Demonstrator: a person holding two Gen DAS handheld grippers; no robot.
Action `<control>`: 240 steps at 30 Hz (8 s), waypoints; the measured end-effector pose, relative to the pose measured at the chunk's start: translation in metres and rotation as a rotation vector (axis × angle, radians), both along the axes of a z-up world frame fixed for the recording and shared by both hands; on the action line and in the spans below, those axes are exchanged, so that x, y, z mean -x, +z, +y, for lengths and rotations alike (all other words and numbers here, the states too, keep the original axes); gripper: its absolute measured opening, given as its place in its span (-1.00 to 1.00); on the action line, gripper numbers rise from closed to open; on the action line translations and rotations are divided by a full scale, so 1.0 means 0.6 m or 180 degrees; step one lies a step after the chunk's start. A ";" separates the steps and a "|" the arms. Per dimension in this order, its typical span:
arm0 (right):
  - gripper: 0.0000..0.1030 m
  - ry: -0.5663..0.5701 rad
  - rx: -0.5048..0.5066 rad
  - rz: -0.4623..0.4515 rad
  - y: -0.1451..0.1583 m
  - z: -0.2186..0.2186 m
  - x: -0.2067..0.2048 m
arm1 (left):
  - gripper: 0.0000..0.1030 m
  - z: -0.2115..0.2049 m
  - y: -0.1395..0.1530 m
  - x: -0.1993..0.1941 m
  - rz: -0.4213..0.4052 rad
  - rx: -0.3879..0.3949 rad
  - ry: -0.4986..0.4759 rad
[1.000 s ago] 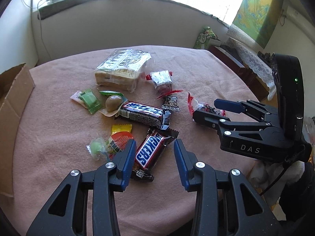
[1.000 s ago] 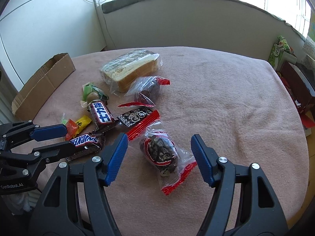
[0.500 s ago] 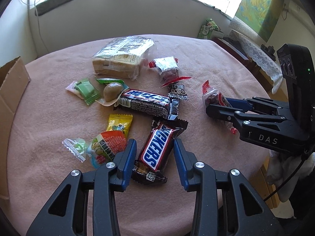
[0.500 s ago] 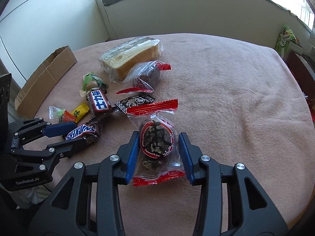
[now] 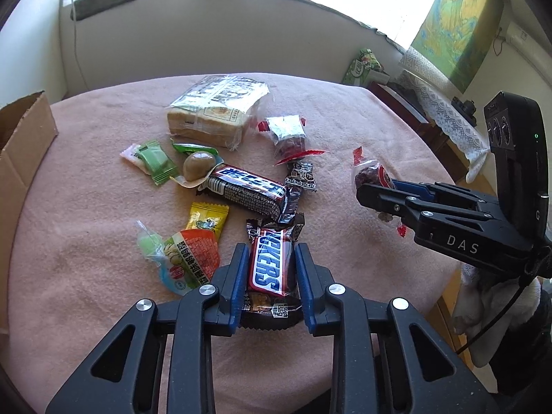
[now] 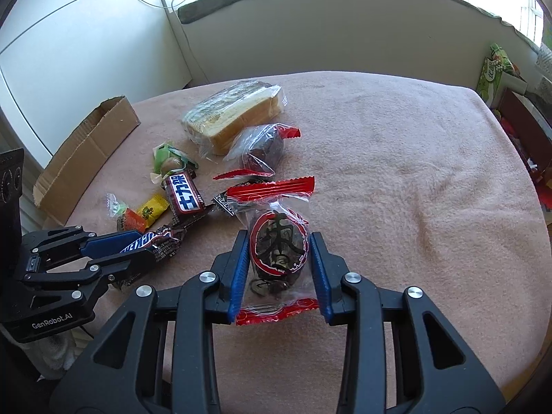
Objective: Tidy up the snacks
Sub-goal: 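Carry both snacks to the cardboard box and open both grippers to drop them, then move both tools back over the remaining snacks on the table, then grasp the blue-white candy bar with the right gripper while the left gripper grasps the round candy packet, then carry both candies into the cardboard box and open both grippers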
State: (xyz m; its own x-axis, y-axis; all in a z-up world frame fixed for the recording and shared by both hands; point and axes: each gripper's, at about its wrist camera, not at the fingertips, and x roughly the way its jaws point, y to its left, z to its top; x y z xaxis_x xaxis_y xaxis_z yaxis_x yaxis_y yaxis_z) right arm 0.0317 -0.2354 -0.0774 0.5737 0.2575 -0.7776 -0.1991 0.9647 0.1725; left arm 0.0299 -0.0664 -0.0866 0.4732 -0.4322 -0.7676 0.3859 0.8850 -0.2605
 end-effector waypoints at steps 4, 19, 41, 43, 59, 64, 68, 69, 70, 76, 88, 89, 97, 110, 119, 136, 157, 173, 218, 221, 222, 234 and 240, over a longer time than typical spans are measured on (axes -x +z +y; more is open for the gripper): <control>-0.31 0.0017 0.0040 -0.0091 0.016 0.011 0.003 | -0.50 0.004 -0.002 0.002 -0.0018 -0.0037 0.0029; -0.31 0.0258 -0.0027 -0.0362 0.086 0.079 -0.006 | -0.50 0.099 0.083 0.004 -0.0427 0.0210 0.0487; -0.32 0.1273 -0.0059 -0.0527 0.125 0.380 -0.106 | -0.51 0.328 0.102 0.007 -0.0787 -0.0126 0.1810; -0.31 0.1356 -0.0090 -0.0510 0.128 0.409 -0.116 | -0.51 0.344 0.097 0.008 -0.0765 -0.0176 0.1903; -0.31 0.1672 -0.0057 -0.0162 0.084 0.567 -0.178 | -0.50 0.401 0.079 0.006 -0.0712 -0.0346 0.2212; -0.01 0.1752 -0.0047 -0.0169 0.082 0.583 -0.171 | -0.49 0.399 0.078 0.005 -0.0711 -0.0435 0.2241; 0.43 0.1693 -0.0102 -0.0254 0.089 0.578 -0.172 | -0.47 0.392 0.082 0.010 -0.0731 -0.0504 0.2278; 0.43 0.1672 -0.0120 -0.0245 0.091 0.576 -0.175 | -0.47 0.393 0.082 0.012 -0.0735 -0.0498 0.2287; 0.43 0.1647 -0.0143 -0.0243 0.093 0.571 -0.178 | -0.47 0.393 0.084 0.013 -0.0741 -0.0493 0.2289; 0.43 0.1581 -0.0209 -0.0275 0.110 0.542 -0.175 | -0.47 0.385 0.093 0.021 -0.0805 -0.0470 0.2281; 0.43 0.1341 -0.0210 -0.0447 0.135 0.428 -0.136 | -0.47 0.322 0.108 0.027 -0.0934 -0.0136 0.1920; 0.43 0.1295 -0.0204 -0.0464 0.136 0.412 -0.133 | -0.47 0.314 0.108 0.026 -0.0925 -0.0130 0.1875; 0.43 0.0879 -0.0057 -0.0592 0.144 0.265 -0.107 | -0.47 0.254 0.102 0.017 -0.0830 -0.0059 0.1572; 0.43 0.0556 0.0126 -0.0354 0.096 0.111 -0.067 | -0.18 0.146 0.078 0.020 -0.0654 -0.0032 0.1007; 0.43 0.0701 0.0221 -0.0137 0.047 0.111 -0.052 | -0.18 0.076 0.031 0.038 -0.0414 -0.0162 0.0484; 0.26 0.0858 0.0107 0.0150 0.003 0.128 -0.075 | -0.18 0.042 -0.020 0.012 -0.0221 -0.0266 0.0318; -0.21 0.0993 0.0175 0.0339 -0.034 0.163 -0.098 | -0.35 0.027 -0.037 0.001 -0.0436 -0.0629 0.0296; -0.41 0.0956 0.0136 0.0328 -0.026 0.151 -0.071 | -0.38 0.072 -0.025 0.014 -0.0217 -0.0149 0.0427; -0.41 0.1486 -0.0049 -0.0200 0.099 0.335 -0.062 | -0.38 0.295 0.074 0.050 -0.0691 -0.0006 0.1490; -0.41 0.1560 -0.0046 -0.0230 0.103 0.360 -0.065 | -0.38 0.322 0.078 0.053 -0.0724 -0.0024 0.1603; -0.41 0.1579 -0.0048 -0.0240 0.104 0.368 -0.067 | -0.38 0.330 0.080 0.054 -0.0731 -0.0030 0.1637; -0.41 0.1780 -0.0052 -0.0312 0.123 0.469 -0.081 | -0.38 0.392 0.083 0.053 -0.0789 -0.0142 0.1932; -0.41 0.1845 -0.0053 -0.0317 0.125 0.512 -0.098 | -0.38 0.410 0.087 0.050 -0.0817 -0.0164 0.2019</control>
